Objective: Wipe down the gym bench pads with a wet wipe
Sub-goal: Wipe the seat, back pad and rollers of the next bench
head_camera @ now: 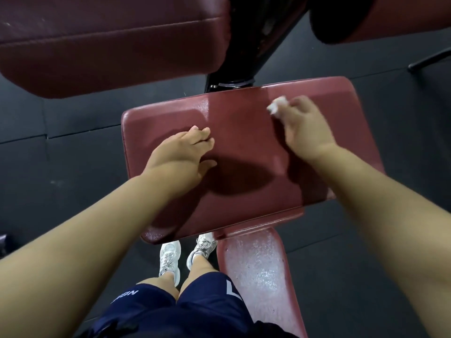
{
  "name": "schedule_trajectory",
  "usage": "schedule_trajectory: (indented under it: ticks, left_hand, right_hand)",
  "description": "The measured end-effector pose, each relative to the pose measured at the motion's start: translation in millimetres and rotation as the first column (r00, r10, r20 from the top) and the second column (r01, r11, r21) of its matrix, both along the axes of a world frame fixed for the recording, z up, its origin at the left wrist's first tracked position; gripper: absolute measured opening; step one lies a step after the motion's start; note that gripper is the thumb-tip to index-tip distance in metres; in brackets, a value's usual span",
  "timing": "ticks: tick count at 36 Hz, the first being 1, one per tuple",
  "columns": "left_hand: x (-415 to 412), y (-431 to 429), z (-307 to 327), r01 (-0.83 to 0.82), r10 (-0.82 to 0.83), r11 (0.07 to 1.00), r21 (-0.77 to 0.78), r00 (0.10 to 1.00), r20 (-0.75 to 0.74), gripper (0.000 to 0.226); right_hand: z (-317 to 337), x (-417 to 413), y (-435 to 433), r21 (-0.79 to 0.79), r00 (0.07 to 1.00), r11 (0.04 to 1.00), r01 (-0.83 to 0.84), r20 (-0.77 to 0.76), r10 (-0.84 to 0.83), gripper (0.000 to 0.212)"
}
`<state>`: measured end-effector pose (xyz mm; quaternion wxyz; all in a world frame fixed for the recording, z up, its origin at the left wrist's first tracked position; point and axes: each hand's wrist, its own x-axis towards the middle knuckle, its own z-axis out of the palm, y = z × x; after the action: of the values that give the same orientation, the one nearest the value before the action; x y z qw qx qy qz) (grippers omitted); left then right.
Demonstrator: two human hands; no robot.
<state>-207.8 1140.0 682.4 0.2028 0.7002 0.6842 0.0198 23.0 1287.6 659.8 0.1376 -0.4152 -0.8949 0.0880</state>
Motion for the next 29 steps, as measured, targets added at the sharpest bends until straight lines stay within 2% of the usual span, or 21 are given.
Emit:
schedule_trajectory:
  ticks: [1,3,5,6,7,9,10,12,13,14,16,17,19,20,21,22,24,26,27,29]
  left_hand:
    - [0.2,-0.1,0.3,0.000,0.000,1.000,0.001,1.000,0.002,0.054]
    - [2.1,0.2,2.4,0.001,-0.001,1.000,-0.009,1.000,-0.008,0.053]
    - [4.2,1.6,3.0,-0.015,0.015,1.000,-0.013,1.000,-0.011,0.052]
    - [4.7,2.1,2.8,-0.022,0.022,1.000,-0.010,1.000,-0.009,0.051]
    - [4.8,2.1,2.5,-0.024,0.024,1.000,-0.006,1.000,-0.006,0.051]
    - [5.1,0.7,1.4,-0.018,0.018,1.000,-0.005,1.000,0.002,0.050]
    - [4.8,-0.5,0.6,-0.008,0.008,1.000,-0.002,1.000,0.003,0.050]
    - [3.7,-3.2,-1.7,0.024,-0.024,0.999,0.024,1.000,-0.001,0.048]
    - [3.0,-4.4,-2.8,0.042,-0.041,0.998,0.043,0.999,-0.006,0.046]
    - [2.5,-5.6,-3.7,0.054,-0.054,0.997,0.061,0.998,-0.013,0.045]
    - [2.8,-7.5,-3.8,0.060,-0.059,0.996,0.065,0.998,-0.030,0.045]
    - [3.4,-8.2,-3.4,0.060,-0.058,0.997,0.058,0.998,-0.037,0.045]
    - [5.5,-9.3,-2.9,0.063,-0.061,0.997,0.049,0.997,-0.046,0.046]
    - [6.5,-9.7,-3.1,0.066,-0.064,0.997,0.046,0.997,-0.048,0.046]
    - [7.6,-9.5,-2.9,0.066,-0.064,0.997,0.044,0.997,-0.048,0.046]
    - [8.7,-9.2,-3.3,0.059,-0.057,0.997,0.043,0.997,-0.049,0.046]
    - [11.4,-8.0,-3.0,0.036,-0.033,0.998,0.053,0.998,-0.050,0.045]
    - [15.2,-7.3,-1.6,0.014,-0.011,0.998,0.064,0.999,-0.054,0.046]
    - [17.3,-7.0,-0.8,0.005,-0.002,0.998,0.067,0.999,-0.052,0.045]
    - [20.8,-5.7,1.8,0.001,0.001,0.997,0.072,1.000,-0.027,0.040]
  right_hand:
    - [0.1,15.9,11.1,0.016,0.983,0.983,0.182,-0.005,-0.182,0.037]
    - [2.2,32.9,19.6,-0.043,0.874,0.873,0.486,0.014,-0.486,0.033]
    - [4.8,24.6,4.1,-0.086,0.785,0.781,0.619,0.056,-0.616,0.030]
    - [6.0,14.6,-11.7,-0.076,0.797,0.793,0.605,0.055,-0.602,0.030]
    - [3.7,3.1,-30.3,-0.049,0.852,0.851,0.523,0.023,-0.522,0.032]
    - [0.8,-17.8,-75.9,-0.062,0.978,0.977,0.204,-0.028,-0.206,0.036]
    - [1.0,-22.6,-98.6,-0.102,0.999,0.995,0.019,-0.039,-0.023,0.036]
    - [2.7,-13.9,-125.1,-0.153,0.964,0.952,-0.266,-0.046,0.262,0.036]
    - [6.0,-4.0,-125.7,-0.154,0.949,0.937,-0.314,-0.036,0.312,0.034]
    - [5.7,8.5,-120.3,-0.143,0.959,0.948,-0.285,-0.037,0.282,0.032]
    - [1.6,40.2,-99.9,-0.060,0.998,0.998,-0.001,-0.061,-0.003,0.029]
    - [1.0,57.3,-89.9,-0.023,0.980,0.981,0.193,-0.050,-0.194,0.030]
    - [1.7,82.2,-79.5,-0.028,0.843,0.843,0.538,-0.008,-0.538,0.030]
    - [1.3,84.7,-81.5,-0.041,0.760,0.759,0.649,0.007,-0.650,0.029]
    - [0.9,80.2,-88.3,-0.046,0.705,0.704,0.709,0.010,-0.710,0.029]
    - [0.1,70.2,-98.4,-0.055,0.689,0.689,0.723,-0.008,-0.724,0.027]
    - [-4.5,41.5,-126.5,-0.065,0.796,0.802,0.594,-0.098,-0.598,0.024]
    - [-8.8,16.0,-160.1,-0.100,0.932,0.943,0.318,-0.151,-0.330,0.029]
    - [-8.8,10.5,-173.1,-0.129,0.971,0.978,0.162,-0.157,-0.181,0.034]
    - [-4.3,16.7,-179.6,-0.177,0.991,0.982,-0.063,-0.127,0.041,0.040]
